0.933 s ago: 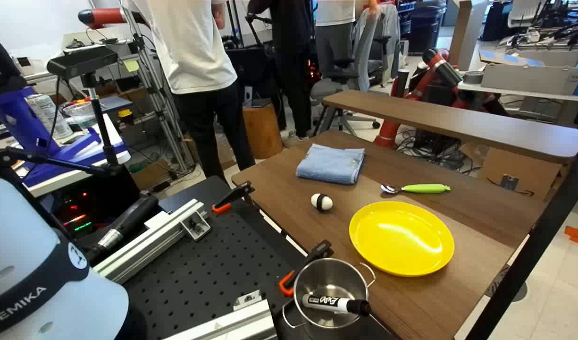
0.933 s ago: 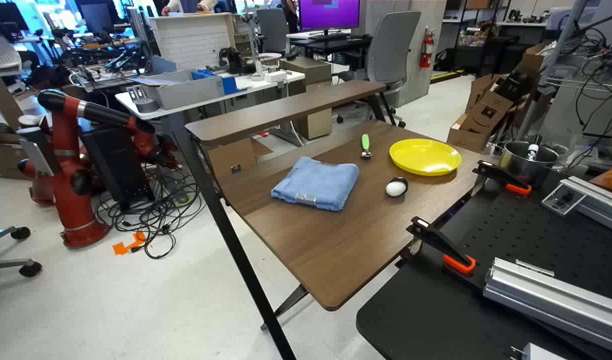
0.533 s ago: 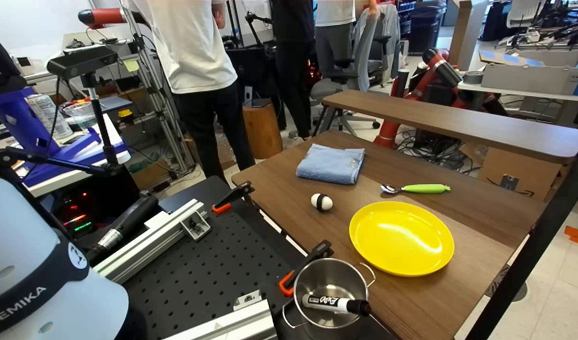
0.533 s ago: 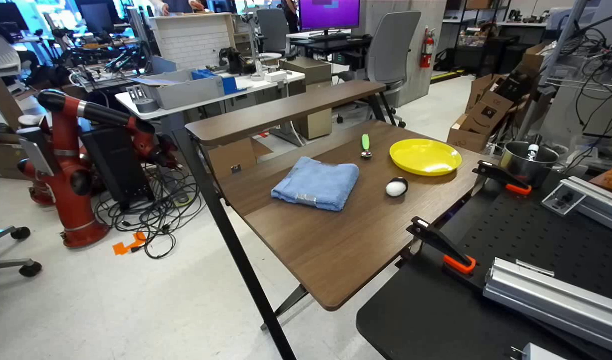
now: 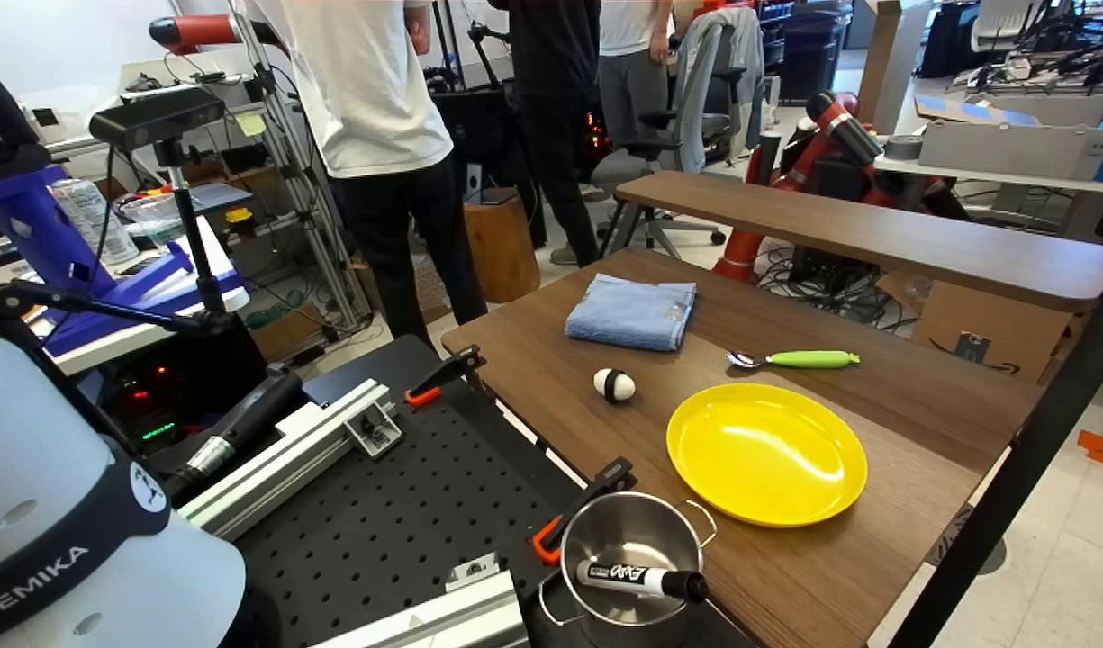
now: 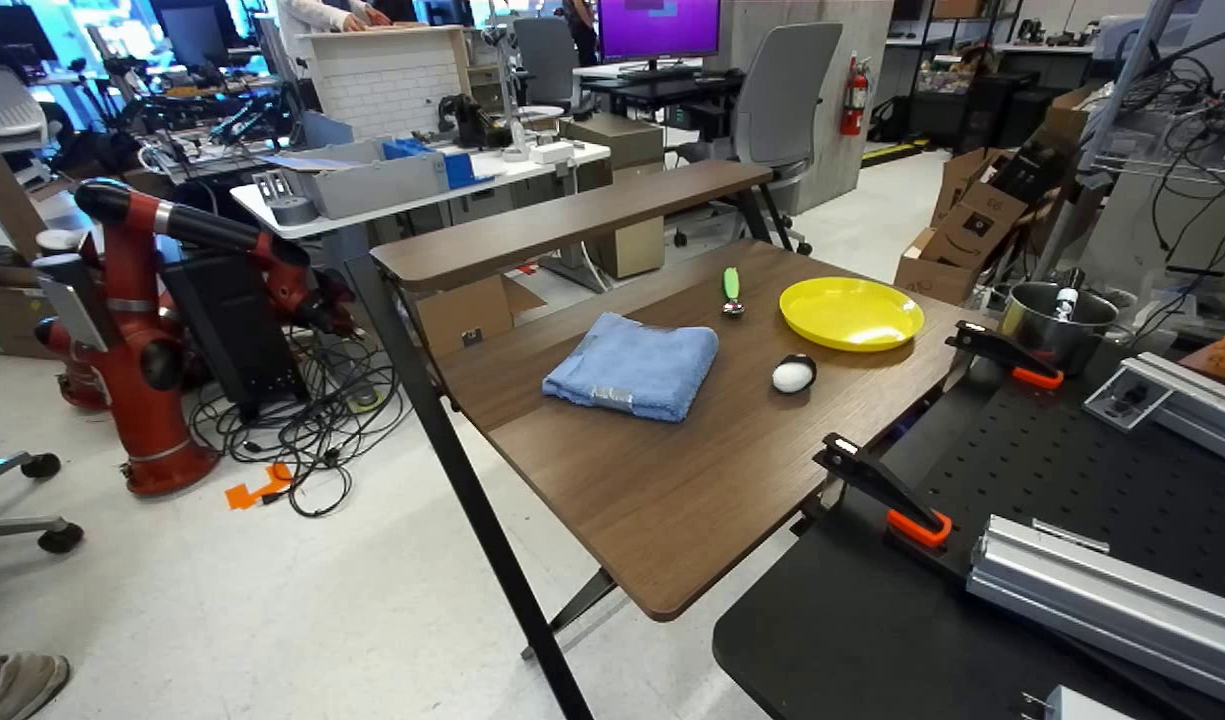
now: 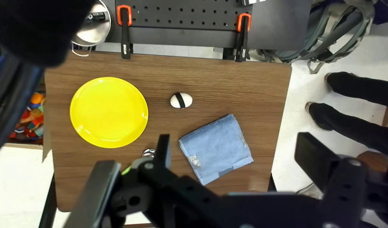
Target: Put the ball on the yellow plate
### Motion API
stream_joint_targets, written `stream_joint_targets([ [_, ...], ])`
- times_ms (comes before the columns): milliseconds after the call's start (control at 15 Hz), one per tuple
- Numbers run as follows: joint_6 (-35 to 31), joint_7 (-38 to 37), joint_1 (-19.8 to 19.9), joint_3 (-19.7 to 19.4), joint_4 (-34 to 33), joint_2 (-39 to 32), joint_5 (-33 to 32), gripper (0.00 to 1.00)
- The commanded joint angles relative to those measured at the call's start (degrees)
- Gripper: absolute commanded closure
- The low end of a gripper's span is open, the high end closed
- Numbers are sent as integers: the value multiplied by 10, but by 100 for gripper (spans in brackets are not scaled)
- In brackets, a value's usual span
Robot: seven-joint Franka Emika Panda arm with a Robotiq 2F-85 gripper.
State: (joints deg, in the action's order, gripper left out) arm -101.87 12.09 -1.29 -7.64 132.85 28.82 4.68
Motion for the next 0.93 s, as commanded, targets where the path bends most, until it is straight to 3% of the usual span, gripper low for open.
stream_joint_targets([
  [0,-62,-26,-4,27,-30,-98,17,0],
  [467,-147,-81,-6,65,-89,-280,6,0],
  [867,-159,-112,-10,73,-131,-384,-22,0],
])
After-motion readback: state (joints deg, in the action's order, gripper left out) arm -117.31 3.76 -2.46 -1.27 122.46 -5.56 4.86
